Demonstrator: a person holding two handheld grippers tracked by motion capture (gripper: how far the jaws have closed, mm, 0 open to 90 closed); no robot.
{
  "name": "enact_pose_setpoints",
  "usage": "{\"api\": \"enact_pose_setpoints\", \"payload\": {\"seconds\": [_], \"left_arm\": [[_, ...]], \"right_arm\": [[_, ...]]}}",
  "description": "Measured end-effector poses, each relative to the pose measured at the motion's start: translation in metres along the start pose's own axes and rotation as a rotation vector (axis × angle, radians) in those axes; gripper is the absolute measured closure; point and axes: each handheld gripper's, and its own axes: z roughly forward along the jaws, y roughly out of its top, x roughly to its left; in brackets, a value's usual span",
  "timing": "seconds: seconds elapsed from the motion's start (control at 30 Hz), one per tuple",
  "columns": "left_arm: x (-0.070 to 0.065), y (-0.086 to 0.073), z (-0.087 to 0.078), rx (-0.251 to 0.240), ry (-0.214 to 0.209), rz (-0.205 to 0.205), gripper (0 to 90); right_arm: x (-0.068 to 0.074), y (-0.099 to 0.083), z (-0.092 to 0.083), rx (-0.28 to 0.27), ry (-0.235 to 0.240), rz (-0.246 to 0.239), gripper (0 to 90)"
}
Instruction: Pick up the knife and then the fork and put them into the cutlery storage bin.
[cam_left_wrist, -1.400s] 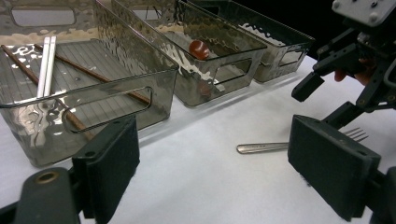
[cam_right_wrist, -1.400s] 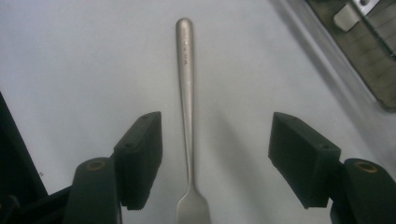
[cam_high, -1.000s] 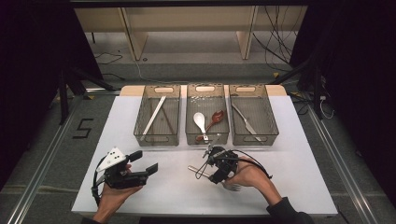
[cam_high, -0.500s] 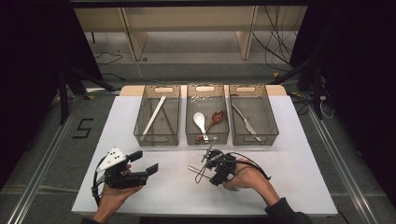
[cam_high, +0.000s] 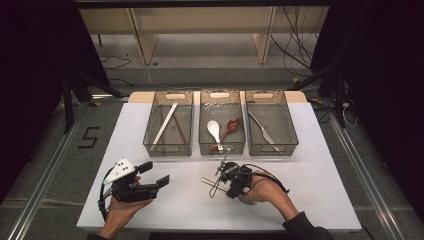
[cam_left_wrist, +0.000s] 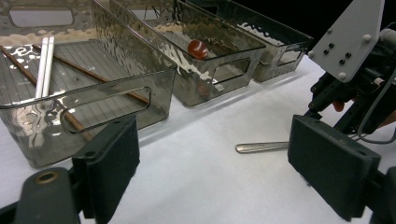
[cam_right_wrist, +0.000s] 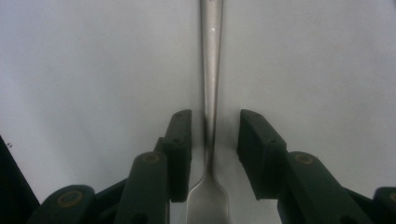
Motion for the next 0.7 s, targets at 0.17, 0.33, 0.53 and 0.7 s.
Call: {"api": "enact_pose_setpoints", "payload": {"seconds": [0.17,0.33,0.53,0.7], "left_arm": [[0.0002,0.0000,0.0000,0.000,0.000,-0.001,16.3],[-0.0002,0.0001,0.0002,0.001,-0.001,0.001,16.3],[-0.0004,0.0002,0.0003,0.001,-0.001,0.002,16.3],[-0.0007,0.0002,0.0004,0.000,-0.001,0.002,16.3]], "right_arm": [[0.0015,0.0006,0.0017,-0.003,-0.004,-0.005,70.1],[0.0034,0.0020,0.0020,0.007,-0.003,-0.007,75.7],[0.0048,0.0049,0.0025,0.028,-0.003,0.015,81.9],[0.0062,0.0065,0.0025,0.045,-0.011,0.011,85.1]]}}
